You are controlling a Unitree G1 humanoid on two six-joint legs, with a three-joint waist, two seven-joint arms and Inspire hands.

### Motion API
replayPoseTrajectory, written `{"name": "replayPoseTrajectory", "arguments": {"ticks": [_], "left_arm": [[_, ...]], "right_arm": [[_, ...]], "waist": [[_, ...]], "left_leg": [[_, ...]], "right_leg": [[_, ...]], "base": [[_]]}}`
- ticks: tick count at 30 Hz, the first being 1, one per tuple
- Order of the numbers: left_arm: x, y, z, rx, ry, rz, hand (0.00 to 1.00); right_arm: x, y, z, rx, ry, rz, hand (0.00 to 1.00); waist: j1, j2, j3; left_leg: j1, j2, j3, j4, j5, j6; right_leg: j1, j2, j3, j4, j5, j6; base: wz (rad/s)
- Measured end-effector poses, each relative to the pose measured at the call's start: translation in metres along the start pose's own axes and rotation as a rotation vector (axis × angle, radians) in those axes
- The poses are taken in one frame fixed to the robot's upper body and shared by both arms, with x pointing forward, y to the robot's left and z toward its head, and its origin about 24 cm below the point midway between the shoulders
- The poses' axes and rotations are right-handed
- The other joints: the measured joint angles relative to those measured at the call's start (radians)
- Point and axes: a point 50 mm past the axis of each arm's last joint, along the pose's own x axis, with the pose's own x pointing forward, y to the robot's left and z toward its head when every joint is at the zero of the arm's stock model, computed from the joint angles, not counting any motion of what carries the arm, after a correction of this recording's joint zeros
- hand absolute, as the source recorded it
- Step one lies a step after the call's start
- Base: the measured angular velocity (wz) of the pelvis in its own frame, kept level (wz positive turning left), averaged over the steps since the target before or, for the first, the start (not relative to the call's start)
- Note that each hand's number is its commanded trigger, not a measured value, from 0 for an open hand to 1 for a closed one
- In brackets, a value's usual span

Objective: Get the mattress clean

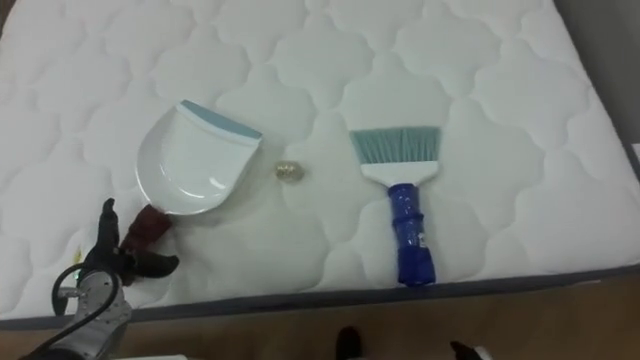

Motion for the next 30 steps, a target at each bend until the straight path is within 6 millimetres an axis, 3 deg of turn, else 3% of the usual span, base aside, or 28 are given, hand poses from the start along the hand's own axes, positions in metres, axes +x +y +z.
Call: {"name": "replayPoseTrajectory", "arguments": {"ticks": [6,11,30], "left_arm": [[0.0003,0.0016,0.0008,-0.012,0.0,0.026,0.0],[0.0009,0.0039,0.0015,-0.021,-0.004,0.048,0.0],[0.002,0.0059,0.004,-0.035,-0.02,0.054,0.0]], "right_arm": [[0.0001,0.0008,0.0006,-0.008,-0.001,0.009,0.0],[0.0001,0.0016,0.0015,-0.013,-0.003,0.016,0.0],[0.0005,0.0015,0.004,0.007,-0.006,0.024,0.0]], "waist": [[-0.004,-0.001,0.0001],[-0.013,-0.001,-0.0005],[-0.03,-0.007,0.0018]], "left_leg": [[-0.017,0.0,0.0,0.011,-0.001,0.0],[-0.032,0.0,0.002,0.02,-0.001,0.001],[-0.098,-0.001,-0.003,0.064,-0.011,0.011]], "right_leg": [[-0.011,-0.002,-0.001,0.0,0.004,0.005],[-0.022,-0.003,-0.002,0.0,0.013,-0.006],[-0.064,-0.009,-0.008,0.0,0.024,0.002]], "base": [[0.0],[0.0],[0.01]]}}
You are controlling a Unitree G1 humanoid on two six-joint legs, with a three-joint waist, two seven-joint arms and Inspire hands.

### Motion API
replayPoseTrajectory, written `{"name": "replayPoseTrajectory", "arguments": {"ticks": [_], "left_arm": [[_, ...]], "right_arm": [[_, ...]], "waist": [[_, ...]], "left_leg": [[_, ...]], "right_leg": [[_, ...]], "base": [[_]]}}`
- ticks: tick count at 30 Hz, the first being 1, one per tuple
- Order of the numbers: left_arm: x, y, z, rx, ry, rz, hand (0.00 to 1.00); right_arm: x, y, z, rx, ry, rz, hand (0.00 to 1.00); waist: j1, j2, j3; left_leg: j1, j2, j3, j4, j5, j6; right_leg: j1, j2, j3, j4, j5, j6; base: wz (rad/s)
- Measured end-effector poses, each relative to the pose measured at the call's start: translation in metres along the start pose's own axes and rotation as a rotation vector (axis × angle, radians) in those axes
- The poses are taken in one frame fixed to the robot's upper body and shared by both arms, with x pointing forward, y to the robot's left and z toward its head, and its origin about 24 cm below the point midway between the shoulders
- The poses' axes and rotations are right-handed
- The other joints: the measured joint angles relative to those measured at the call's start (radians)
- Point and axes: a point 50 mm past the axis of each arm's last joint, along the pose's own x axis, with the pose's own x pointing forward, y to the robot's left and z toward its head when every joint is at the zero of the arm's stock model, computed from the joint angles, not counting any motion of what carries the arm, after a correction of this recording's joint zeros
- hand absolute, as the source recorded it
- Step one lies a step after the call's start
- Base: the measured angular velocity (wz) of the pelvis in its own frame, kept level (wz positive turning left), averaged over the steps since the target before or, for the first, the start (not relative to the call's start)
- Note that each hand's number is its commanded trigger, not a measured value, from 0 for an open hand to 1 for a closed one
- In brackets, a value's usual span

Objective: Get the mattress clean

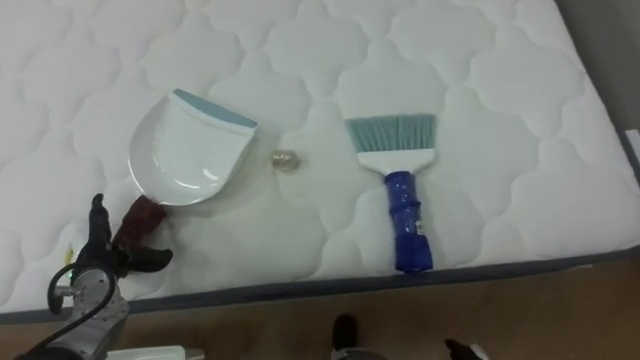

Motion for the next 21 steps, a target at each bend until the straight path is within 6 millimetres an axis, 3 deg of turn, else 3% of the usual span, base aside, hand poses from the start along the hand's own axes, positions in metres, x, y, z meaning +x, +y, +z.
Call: {"name": "replayPoseTrajectory", "arguments": {"ticks": [13,21], "left_arm": [[0.015,0.016,0.027,-0.052,-0.068,0.049,0.0],[0.018,0.013,0.035,-0.037,-0.095,-0.006,0.0]], "right_arm": [[0.0,0.001,0.001,-0.006,-0.017,0.001,0.0],[0.0,0.0,0.002,-0.039,-0.016,-0.006,0.0]], "waist": [[-0.014,-0.015,0.011],[-0.027,-0.015,0.0154]], "left_leg": [[-0.115,0.003,-0.002,0.091,-0.029,0.01],[-0.138,0.003,0.004,0.119,-0.045,0.017]], "right_leg": [[-0.088,-0.006,-0.006,0.035,0.009,0.003],[-0.11,-0.002,0.006,0.049,0.007,0.009]], "base": [[0.01],[-0.03]]}}
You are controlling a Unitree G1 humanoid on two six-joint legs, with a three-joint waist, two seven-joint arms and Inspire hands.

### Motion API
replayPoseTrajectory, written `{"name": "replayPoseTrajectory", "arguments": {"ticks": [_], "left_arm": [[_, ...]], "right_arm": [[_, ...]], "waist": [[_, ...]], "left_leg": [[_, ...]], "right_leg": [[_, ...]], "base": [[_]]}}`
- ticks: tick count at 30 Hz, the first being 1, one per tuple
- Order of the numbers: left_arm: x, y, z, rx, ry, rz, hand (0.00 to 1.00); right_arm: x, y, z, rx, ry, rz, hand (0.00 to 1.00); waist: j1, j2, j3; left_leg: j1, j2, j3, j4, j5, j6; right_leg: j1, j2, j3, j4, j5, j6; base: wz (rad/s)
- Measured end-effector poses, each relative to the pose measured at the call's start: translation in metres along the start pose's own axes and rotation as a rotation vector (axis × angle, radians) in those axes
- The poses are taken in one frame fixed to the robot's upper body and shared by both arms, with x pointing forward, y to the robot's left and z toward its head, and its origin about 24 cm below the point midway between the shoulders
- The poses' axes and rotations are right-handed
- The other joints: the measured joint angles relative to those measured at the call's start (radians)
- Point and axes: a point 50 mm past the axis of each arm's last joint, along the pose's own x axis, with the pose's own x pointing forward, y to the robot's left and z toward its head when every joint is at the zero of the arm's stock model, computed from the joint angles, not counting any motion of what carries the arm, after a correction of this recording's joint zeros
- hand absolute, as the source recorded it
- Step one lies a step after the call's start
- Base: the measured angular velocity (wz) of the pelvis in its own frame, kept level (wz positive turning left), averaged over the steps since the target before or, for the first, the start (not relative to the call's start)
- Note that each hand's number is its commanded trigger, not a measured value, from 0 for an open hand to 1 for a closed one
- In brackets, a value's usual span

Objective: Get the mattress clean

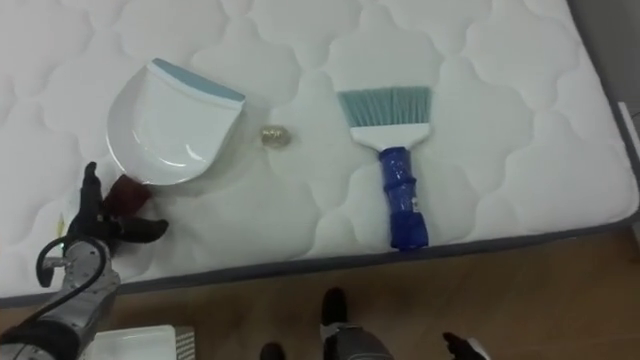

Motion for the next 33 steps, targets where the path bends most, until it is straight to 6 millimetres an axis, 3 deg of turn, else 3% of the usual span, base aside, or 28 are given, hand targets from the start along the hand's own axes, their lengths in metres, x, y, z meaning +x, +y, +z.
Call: {"name": "replayPoseTrajectory", "arguments": {"ticks": [11,24,25,26,27,33], "left_arm": [[0.011,0.014,0.01,0.001,-0.017,0.004,0.0],[0.019,0.02,0.017,0.032,-0.006,-0.091,0.02],[0.019,0.019,0.018,0.034,-0.001,-0.1,0.11],[0.02,0.019,0.018,0.036,0.004,-0.108,0.49],[0.02,0.019,0.017,0.039,0.01,-0.113,1.0],[0.022,0.025,0.01,0.066,0.084,-0.115,1.0]], "right_arm": [[0.0,0.001,-0.003,-0.038,0.027,-0.001,0.0],[0.0,0.002,0.001,-0.04,0.019,0.01,0.0],[0.0,0.001,0.001,-0.041,0.027,0.008,0.0],[0.0,0.001,0.0,-0.041,0.033,0.008,0.0],[0.0,0.001,0.0,-0.041,0.035,0.008,0.0],[0.001,0.0,0.003,-0.048,0.04,0.002,0.0]], "waist": [[-0.031,-0.006,0.0083],[-0.025,-0.001,0.0111],[-0.023,0.0,0.011],[-0.022,0.001,0.0111],[-0.021,0.002,0.011],[-0.022,0.007,0.0114]], "left_leg": [[-0.076,-0.002,0.02,0.048,-0.012,0.016],[-0.098,0.001,0.026,0.099,-0.026,0.026],[-0.096,0.001,0.026,0.099,-0.026,0.026],[-0.093,0.001,0.026,0.099,-0.026,0.026],[-0.091,0.001,0.027,0.098,-0.026,0.026],[-0.059,0.001,0.049,0.084,-0.026,0.026]], "right_leg": [[-0.078,-0.016,0.001,0.043,-0.001,0.006],[-0.092,-0.019,0.005,0.061,0.006,0.013],[-0.091,-0.019,0.005,0.062,0.005,0.012],[-0.09,-0.018,0.006,0.062,0.005,0.012],[-0.088,-0.018,0.007,0.063,0.005,0.012],[-0.074,-0.016,0.027,0.068,0.004,0.012]], "base": [[-0.02],[-0.02],[0.0],[0.0],[-0.04],[-0.1]]}}
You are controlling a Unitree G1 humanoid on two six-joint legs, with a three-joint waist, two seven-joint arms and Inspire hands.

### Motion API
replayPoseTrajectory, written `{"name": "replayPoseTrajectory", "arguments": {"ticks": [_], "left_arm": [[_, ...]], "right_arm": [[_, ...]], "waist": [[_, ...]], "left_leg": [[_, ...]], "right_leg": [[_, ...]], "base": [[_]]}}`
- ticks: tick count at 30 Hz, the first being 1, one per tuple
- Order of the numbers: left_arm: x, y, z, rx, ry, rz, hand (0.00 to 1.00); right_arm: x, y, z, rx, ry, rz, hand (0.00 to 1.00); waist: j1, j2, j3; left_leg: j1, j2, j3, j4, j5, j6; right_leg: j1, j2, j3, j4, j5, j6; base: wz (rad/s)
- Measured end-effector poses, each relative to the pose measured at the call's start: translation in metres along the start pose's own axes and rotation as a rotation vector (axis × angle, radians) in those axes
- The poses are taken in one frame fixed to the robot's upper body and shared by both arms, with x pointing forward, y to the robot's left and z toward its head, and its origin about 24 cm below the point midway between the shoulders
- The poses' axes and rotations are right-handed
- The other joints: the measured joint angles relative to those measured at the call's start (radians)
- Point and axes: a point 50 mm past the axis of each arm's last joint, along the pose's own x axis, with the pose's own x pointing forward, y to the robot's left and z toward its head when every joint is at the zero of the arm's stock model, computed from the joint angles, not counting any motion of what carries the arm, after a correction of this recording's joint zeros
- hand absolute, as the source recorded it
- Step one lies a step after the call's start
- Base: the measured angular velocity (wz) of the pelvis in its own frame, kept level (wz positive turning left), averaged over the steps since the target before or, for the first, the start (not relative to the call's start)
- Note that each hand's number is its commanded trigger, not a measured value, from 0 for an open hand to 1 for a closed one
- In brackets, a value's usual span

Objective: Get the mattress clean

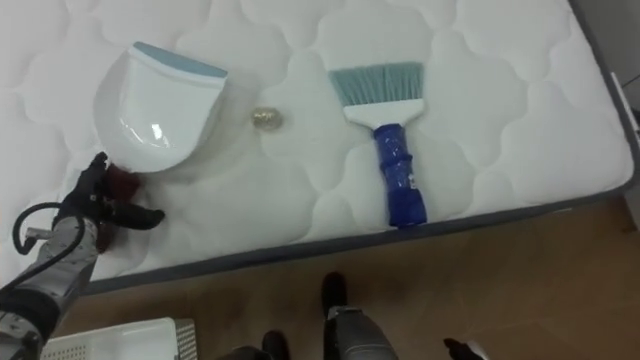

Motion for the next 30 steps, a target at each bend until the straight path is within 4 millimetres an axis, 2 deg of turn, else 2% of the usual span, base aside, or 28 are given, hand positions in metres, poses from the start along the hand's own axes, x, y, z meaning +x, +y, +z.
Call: {"name": "replayPoseTrajectory", "arguments": {"ticks": [5,13,22,30], "left_arm": [[0.001,0.006,-0.008,0.025,0.056,0.005,1.0],[-0.002,-0.004,-0.02,0.056,0.138,-0.064,1.0],[-0.003,-0.007,-0.02,0.08,0.138,-0.093,1.0],[-0.002,-0.009,-0.014,0.169,0.097,-0.091,1.0]], "right_arm": [[0.0,-0.002,-0.002,-0.037,0.017,-0.003,0.0],[0.0,-0.006,0.002,-0.049,0.002,-0.014,0.0],[0.001,-0.009,0.019,-0.036,-0.055,-0.025,0.0],[0.001,-0.01,0.02,-0.002,-0.072,-0.029,0.0]], "waist": [[-0.003,0.001,0.0003],[-0.004,0.0,0.0009],[-0.005,-0.002,0.0035],[-0.002,-0.002,0.0044]], "left_leg": [[0.01,-0.003,0.009,-0.009,0.0,0.001],[0.012,-0.002,0.009,-0.017,0.0,0.001],[0.002,0.001,0.01,-0.019,0.0,0.001],[0.003,0.0,-0.002,-0.021,0.0,0.002]], "right_leg": [[0.003,0.0,0.013,0.007,-0.004,0.003],[-0.002,0.0,0.011,0.006,-0.005,0.004],[-0.002,0.002,0.007,-0.007,-0.003,0.003],[0.001,0.0,-0.003,-0.011,-0.002,0.003]], "base": [[-0.04],[0.0],[0.0],[0.04]]}}
